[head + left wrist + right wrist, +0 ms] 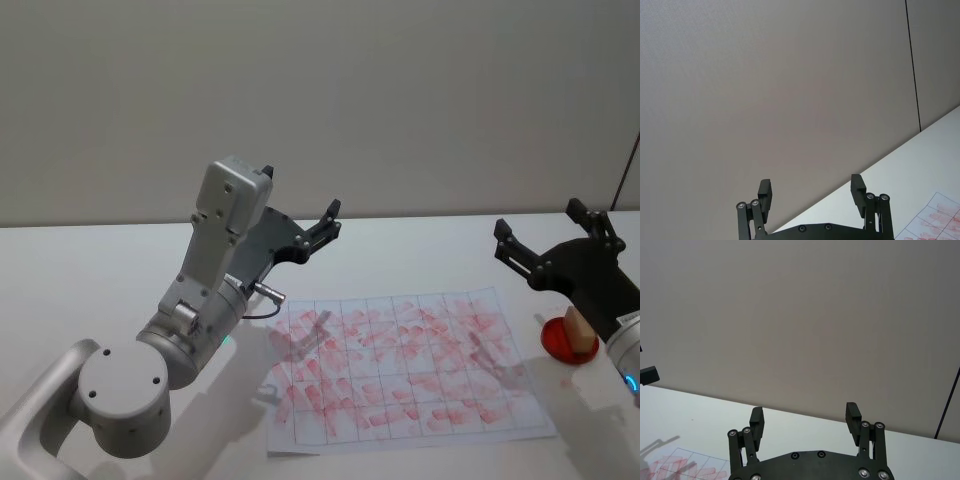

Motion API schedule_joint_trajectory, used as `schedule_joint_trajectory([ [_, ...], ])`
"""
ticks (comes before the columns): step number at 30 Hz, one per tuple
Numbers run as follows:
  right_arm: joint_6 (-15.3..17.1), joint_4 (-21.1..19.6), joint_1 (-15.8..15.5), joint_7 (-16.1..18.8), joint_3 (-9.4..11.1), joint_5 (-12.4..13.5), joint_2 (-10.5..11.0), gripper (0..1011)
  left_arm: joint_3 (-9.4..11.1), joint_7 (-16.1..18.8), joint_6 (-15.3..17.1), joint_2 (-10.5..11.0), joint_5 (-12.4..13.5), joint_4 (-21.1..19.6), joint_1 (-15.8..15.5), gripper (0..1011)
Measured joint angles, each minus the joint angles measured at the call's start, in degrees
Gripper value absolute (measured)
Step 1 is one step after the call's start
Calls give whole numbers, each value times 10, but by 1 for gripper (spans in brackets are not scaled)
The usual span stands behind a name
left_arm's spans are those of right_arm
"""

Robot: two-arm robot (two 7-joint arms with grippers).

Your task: Use the one hand to pick up the stamp and affix it onto the A4 paper.

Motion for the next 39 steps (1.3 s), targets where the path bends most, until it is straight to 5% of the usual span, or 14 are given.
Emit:
schedule_joint_trajectory([
  [39, 0, 0, 0, 0, 0, 0, 0, 1001, 0, 0, 0, 0, 0, 0, 0, 1001],
])
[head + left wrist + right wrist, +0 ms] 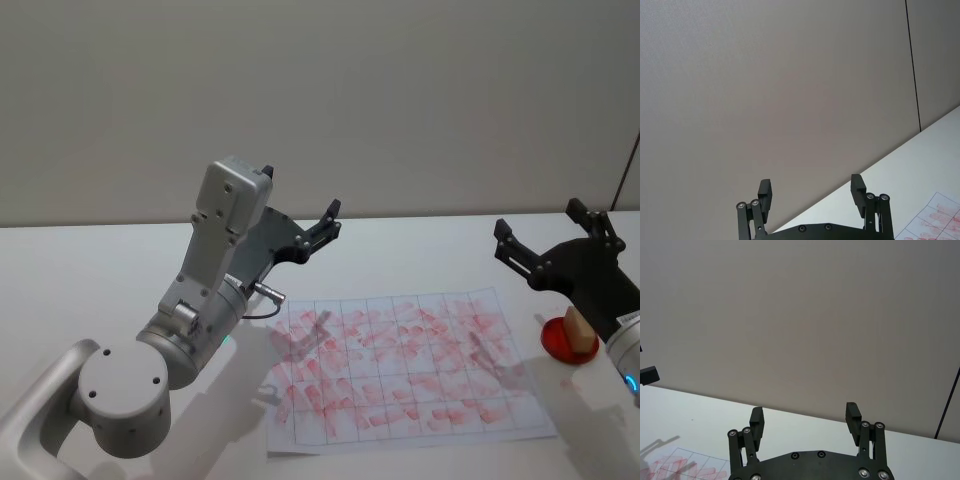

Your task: Use the one hand to pick up the stamp and affix it onto the A4 paper.

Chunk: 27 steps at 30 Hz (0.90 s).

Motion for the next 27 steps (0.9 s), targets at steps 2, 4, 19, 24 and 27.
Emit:
schedule_joint_trajectory([
  [2, 0, 0, 0, 0, 0, 0, 0, 1001, 0, 0, 0, 0, 0, 0, 0, 1001],
  [4, 0, 0, 0, 0, 0, 0, 0, 1001, 0, 0, 0, 0, 0, 0, 0, 1001],
  [19, 6, -7, -5, -15, -1, -7, -2, 1001, 0, 0, 0, 0, 0, 0, 0, 1001],
  [24, 19, -27, -23, -47, -1, -14, 0, 1001, 0, 0, 0, 0, 0, 0, 0, 1001],
  [27, 28, -42, -38, -68, -1, -15, 4, 1001, 0, 0, 0, 0, 0, 0, 0, 1001],
])
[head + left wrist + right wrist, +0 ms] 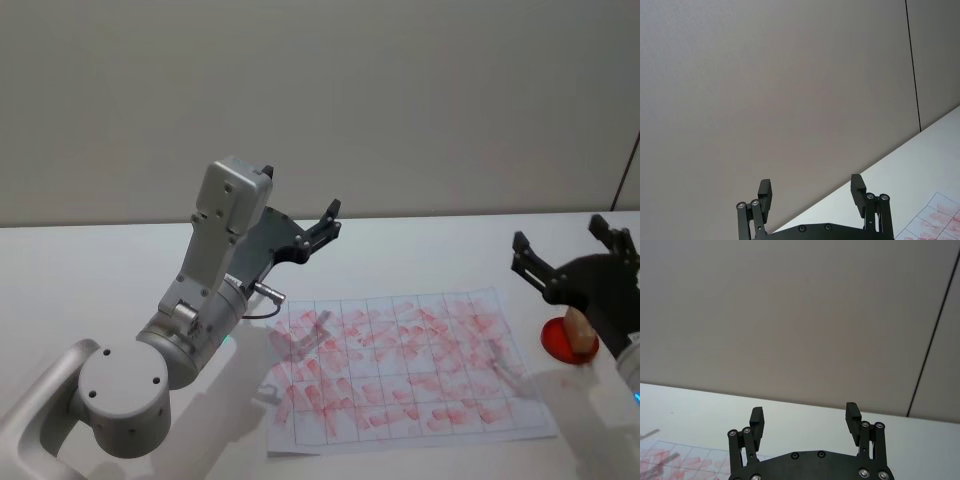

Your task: Use the one hand to pick up the stamp and affix it onto the A4 paper.

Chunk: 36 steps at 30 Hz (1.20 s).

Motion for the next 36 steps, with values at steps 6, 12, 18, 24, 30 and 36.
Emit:
schedule_joint_trajectory([
  [6, 24, -33, -39, -50, 4, 2, 10, 1001, 0, 0, 0, 0, 0, 0, 0, 1001],
  [12, 51, -56, -74, -93, 12, 14, 20, 1001, 0, 0, 0, 0, 0, 0, 0, 1001],
  [18, 77, -63, -92, -110, 21, 28, 28, 1001, 0, 0, 0, 0, 0, 0, 0, 1001],
  [24, 102, -53, -89, -107, 29, 36, 32, 1001, 0, 0, 0, 0, 0, 0, 0, 1001],
  [30, 126, -31, -70, -87, 34, 38, 31, 1001, 0, 0, 0, 0, 0, 0, 0, 1001],
  [36, 146, -6, -50, -67, 36, 39, 27, 1001, 0, 0, 0, 0, 0, 0, 0, 1001],
])
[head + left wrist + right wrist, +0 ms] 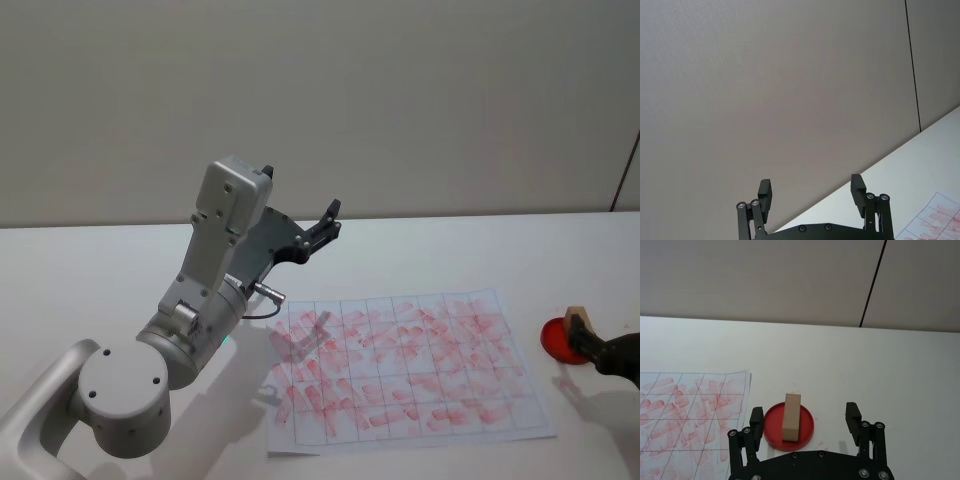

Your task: Use the one hand to pick up the stamp and affix it onto the A4 paper.

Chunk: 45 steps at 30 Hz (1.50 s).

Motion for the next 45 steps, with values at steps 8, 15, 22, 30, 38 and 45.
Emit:
schedule_joint_trajectory([
  [8, 20, 28, 23, 23, 1, -2, -8, 1001, 0, 0, 0, 0, 0, 0, 0, 1001],
  [15, 34, 53, 42, 39, -2, -9, -18, 1001, 0, 0, 0, 0, 0, 0, 0, 1001],
  [22, 41, 67, 51, 48, -4, -13, -23, 994, 0, 0, 0, 0, 0, 0, 0, 1001],
  [30, 46, 75, 58, 53, -5, -16, -27, 807, 0, 0, 0, 0, 0, 0, 0, 1001],
  [38, 48, 80, 61, 56, -6, -17, -28, 578, 0, 0, 0, 0, 0, 0, 0, 1001],
  [45, 49, 82, 63, 57, -6, -18, -29, 359, 0, 0, 0, 0, 0, 0, 0, 1001],
])
